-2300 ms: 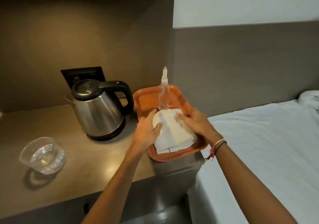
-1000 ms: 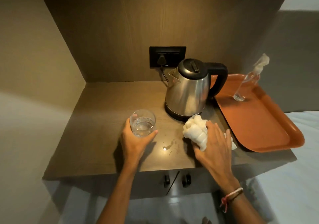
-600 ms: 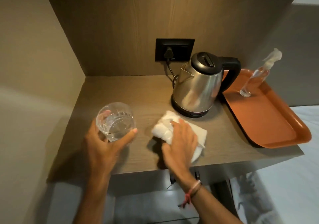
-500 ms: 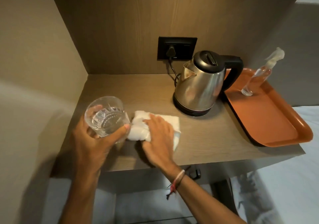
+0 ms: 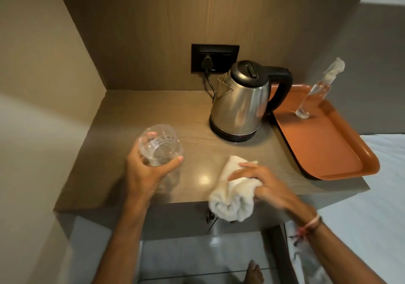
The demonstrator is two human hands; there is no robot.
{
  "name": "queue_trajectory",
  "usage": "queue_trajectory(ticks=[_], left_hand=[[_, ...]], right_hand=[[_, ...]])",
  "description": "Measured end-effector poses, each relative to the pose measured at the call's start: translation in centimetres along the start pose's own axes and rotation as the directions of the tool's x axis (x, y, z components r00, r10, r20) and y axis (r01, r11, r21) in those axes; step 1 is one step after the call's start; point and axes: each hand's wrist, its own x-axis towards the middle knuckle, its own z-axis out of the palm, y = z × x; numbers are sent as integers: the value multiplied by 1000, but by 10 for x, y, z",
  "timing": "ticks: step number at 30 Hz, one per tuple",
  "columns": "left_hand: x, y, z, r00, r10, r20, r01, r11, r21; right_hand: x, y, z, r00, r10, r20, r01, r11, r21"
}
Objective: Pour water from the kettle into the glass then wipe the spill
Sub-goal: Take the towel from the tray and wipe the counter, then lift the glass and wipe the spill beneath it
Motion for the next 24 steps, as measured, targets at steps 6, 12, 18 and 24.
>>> queue_trajectory(ticks=[6, 12, 18, 24], left_hand=[[-3, -22, 50, 999, -32, 33, 31, 999, 27], [8, -33, 64, 1000, -21, 12, 20, 997, 74], [11, -23, 67, 998, -41, 50, 32, 985, 172], [-50, 49, 88, 974, 192, -125, -168, 970, 177]], right_hand=[[-11, -7, -41, 916, 187, -354, -28, 912, 408], [-9, -14, -66, 880, 428, -204, -75, 550, 832], [1, -11, -72, 881, 456, -123, -94, 424, 901], [-17, 13, -100, 839, 536, -87, -108, 321, 941]])
